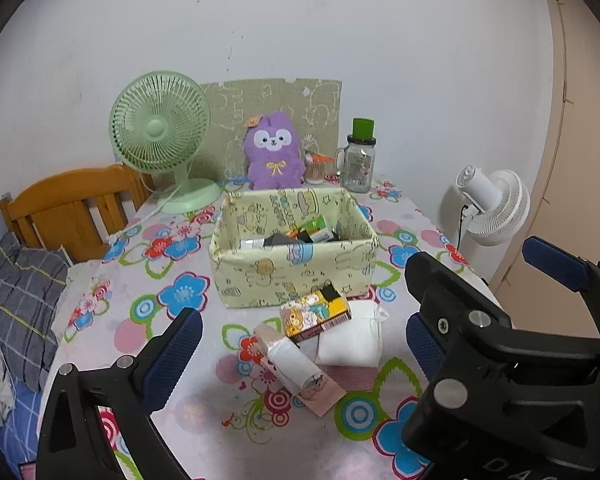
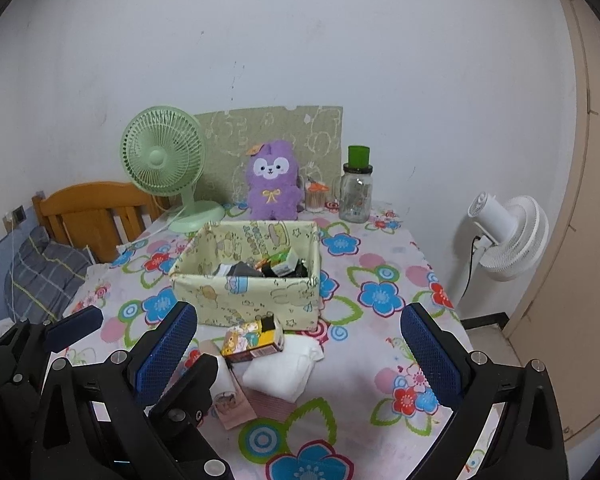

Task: Organize soft objects
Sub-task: 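Withdraw both tools from the box toward the remaining items on the table, then grasp the white wrapped roll with the left tool while the right tool grasps the yellow cartoon pack, then lift the white roll and yellow cartoon pack up off the table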

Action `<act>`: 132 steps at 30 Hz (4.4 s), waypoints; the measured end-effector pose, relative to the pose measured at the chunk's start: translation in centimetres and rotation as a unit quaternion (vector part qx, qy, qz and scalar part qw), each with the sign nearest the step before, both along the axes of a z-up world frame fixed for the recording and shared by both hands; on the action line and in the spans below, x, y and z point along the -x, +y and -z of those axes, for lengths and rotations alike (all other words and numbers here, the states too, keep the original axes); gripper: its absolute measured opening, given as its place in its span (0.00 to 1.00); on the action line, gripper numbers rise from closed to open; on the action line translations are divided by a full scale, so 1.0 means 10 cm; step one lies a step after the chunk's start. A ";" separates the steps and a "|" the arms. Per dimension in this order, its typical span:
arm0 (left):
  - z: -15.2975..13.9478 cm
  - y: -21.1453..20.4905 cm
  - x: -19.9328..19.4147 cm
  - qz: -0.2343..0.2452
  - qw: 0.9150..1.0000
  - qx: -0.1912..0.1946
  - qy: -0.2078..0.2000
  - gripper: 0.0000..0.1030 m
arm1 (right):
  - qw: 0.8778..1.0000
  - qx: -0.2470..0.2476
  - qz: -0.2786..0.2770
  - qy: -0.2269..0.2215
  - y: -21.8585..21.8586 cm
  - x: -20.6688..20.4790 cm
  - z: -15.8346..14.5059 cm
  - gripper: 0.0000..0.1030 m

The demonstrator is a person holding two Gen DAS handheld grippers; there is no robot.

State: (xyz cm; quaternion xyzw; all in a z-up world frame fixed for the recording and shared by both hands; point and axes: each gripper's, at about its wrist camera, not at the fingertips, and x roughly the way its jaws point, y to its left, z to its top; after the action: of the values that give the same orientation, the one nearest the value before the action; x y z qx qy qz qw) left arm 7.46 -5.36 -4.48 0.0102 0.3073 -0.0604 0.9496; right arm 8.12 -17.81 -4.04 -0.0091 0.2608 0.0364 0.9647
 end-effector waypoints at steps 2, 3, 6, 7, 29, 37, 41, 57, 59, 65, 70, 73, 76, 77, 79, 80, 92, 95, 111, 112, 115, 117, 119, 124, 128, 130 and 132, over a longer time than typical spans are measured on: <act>0.06 0.00 -0.01 0.001 1.000 0.003 0.005 1.00 | 1.000 0.003 0.000 0.005 0.00 -0.01 0.08 1.00; 0.10 0.01 0.00 0.000 1.000 0.003 0.007 1.00 | 1.000 0.003 -0.001 0.007 0.00 -0.01 0.11 1.00; 0.21 0.02 -0.01 -0.011 1.000 0.002 0.013 1.00 | 1.000 0.002 -0.009 0.015 0.00 -0.03 0.23 1.00; 0.24 0.02 -0.01 -0.012 1.000 0.003 0.014 1.00 | 1.000 0.002 -0.013 0.016 0.01 -0.04 0.27 1.00; 0.94 0.12 -0.31 -0.012 0.997 0.014 0.071 1.00 | 0.997 -0.008 -0.018 0.070 0.08 -0.36 0.93 1.00; 1.10 0.14 -0.43 -0.014 0.996 0.016 0.092 1.00 | 0.996 -0.008 -0.016 0.088 0.08 -0.50 1.07 1.00; 1.15 0.15 -0.51 -0.017 0.995 0.021 0.099 0.99 | 0.996 -0.006 -0.016 0.093 0.08 -0.60 1.11 1.00; 1.36 0.13 -0.77 -0.007 0.990 0.036 0.133 0.65 | 0.993 0.009 -0.021 0.113 0.13 -0.83 1.27 1.00; 1.38 0.14 -0.79 0.001 0.989 0.046 0.142 0.56 | 0.993 0.006 -0.023 0.114 0.14 -0.85 1.27 1.00; 1.34 0.17 -0.77 0.003 0.990 0.043 0.136 0.38 | 0.993 0.006 -0.032 0.113 0.22 -0.88 1.27 1.00; 1.31 0.25 -0.76 -0.001 0.992 0.031 0.126 0.33 | 0.992 0.005 -0.043 0.115 0.34 -0.93 1.28 1.00; 1.31 0.31 -0.78 -0.003 0.992 0.027 0.125 0.33 | 0.992 0.010 -0.050 0.117 0.43 -0.97 1.29 1.00; 1.31 0.37 -0.81 -0.005 0.992 0.016 0.122 0.32 | 0.991 0.011 -0.058 0.121 0.50 -1.02 1.32 1.00; 1.31 0.39 -0.83 -0.004 0.993 0.011 0.121 0.32 | 0.991 0.010 -0.059 0.123 0.53 -1.04 1.33 1.00; 1.31 0.41 -0.85 -0.003 0.993 0.004 0.120 0.32 | 0.990 0.009 -0.060 0.126 0.56 -1.08 1.35 1.00; 1.32 0.42 -0.87 0.001 0.993 0.002 0.121 0.31 | 0.990 0.010 -0.059 0.128 0.58 -1.10 1.37 1.00; 1.40 0.41 -1.00 0.021 0.991 0.006 0.131 0.31 | 0.987 0.028 -0.041 0.151 0.62 -1.29 1.51 0.80; 1.39 0.39 -0.99 0.021 0.991 0.001 0.130 0.28 | 0.987 0.021 -0.045 0.153 0.61 -1.30 1.52 0.69; 1.34 0.35 -0.97 0.012 0.992 -0.008 0.124 0.27 | 0.986 0.023 -0.055 0.155 0.61 -1.25 1.46 0.76; 1.36 0.37 -0.97 0.009 0.992 -0.010 0.125 0.27 | 0.986 0.026 -0.057 0.152 0.64 -1.24 1.46 0.78; 1.38 0.41 -0.98 0.007 0.992 -0.010 0.129 0.27 | 0.986 0.029 -0.054 0.156 0.68 -1.27 1.49 0.82; 1.40 0.42 -0.98 0.008 0.992 -0.009 0.129 0.27 | 0.985 0.021 -0.050 0.166 0.68 -1.30 1.53 0.84; 1.40 0.42 -0.97 0.010 0.992 -0.010 0.128 0.27 | 0.984 0.018 -0.046 0.171 0.68 -1.32 1.56 0.85; 1.40 0.43 -0.97 0.013 0.992 -0.010 0.126 0.27 | 0.983 0.021 -0.045 0.178 0.71 -1.38 1.59 0.84; 1.40 0.42 -0.97 0.013 0.992 -0.011 0.126 0.27 | 0.984 0.027 -0.037 0.172 0.70 -1.37 1.58 0.73; 1.40 0.42 -0.97 0.012 0.992 -0.012 0.126 0.27 | 0.985 0.027 -0.034 0.168 0.69 -1.36 1.57 0.70; 1.40 0.42 -0.97 0.012 0.992 -0.015 0.125 0.27 | 0.986 0.030 -0.034 0.163 0.68 -1.34 1.56 0.67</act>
State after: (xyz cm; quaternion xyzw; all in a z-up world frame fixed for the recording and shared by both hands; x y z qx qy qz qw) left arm 17.13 -1.20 -18.49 0.0200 0.4242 -0.0679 0.9028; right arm 21.50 -10.98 -19.66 -0.0408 0.4152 0.0624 0.9067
